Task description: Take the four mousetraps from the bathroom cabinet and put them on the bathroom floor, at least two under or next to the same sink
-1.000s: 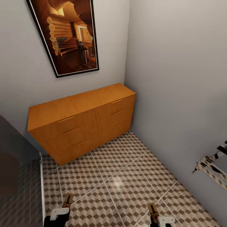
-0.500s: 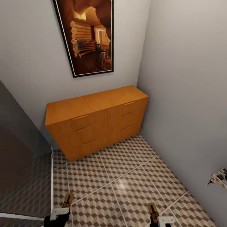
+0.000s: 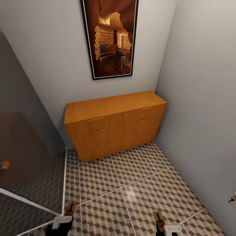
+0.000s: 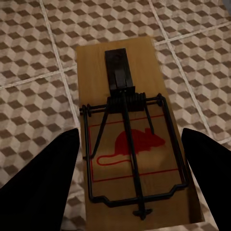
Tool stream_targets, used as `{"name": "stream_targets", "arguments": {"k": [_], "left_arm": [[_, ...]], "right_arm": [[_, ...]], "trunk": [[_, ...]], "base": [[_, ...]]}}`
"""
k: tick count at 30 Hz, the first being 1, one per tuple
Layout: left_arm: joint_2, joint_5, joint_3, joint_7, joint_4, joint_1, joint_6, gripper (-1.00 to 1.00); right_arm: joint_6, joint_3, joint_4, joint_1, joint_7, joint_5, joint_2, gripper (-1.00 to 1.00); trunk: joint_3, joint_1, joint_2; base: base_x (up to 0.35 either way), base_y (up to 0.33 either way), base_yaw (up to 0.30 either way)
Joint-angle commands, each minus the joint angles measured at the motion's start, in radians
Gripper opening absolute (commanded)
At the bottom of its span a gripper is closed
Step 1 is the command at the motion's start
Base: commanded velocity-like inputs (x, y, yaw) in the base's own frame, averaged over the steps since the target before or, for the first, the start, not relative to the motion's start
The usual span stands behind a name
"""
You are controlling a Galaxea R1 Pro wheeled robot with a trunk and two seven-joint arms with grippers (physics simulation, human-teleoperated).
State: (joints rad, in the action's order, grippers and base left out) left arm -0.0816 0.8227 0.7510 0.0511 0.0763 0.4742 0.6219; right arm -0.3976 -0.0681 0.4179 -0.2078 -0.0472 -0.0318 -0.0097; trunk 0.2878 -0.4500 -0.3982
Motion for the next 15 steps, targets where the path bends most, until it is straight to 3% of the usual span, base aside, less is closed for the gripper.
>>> {"name": "stream_targets", "arguments": {"k": [1,15], "left_arm": [[0.001,0.007,0.008,0.001,0.003,0.001,0.004,-1.00],[0.001,0.007,0.008,0.001,0.003,0.001,0.004,-1.00]], "right_arm": [[-0.003,-0.007,-0.001,0.000,-0.005,-0.003,-0.001,-1.00],[-0.003,-0.007,-0.007,0.000,-0.005,-0.003,0.000,-1.00]], "trunk": [[0.001,0.000,-0.002],[-0.014,0.000,-0.002]], "base": [[-0.274,-0.142,0.244],[-0.284,-0.152,0.244]]}}
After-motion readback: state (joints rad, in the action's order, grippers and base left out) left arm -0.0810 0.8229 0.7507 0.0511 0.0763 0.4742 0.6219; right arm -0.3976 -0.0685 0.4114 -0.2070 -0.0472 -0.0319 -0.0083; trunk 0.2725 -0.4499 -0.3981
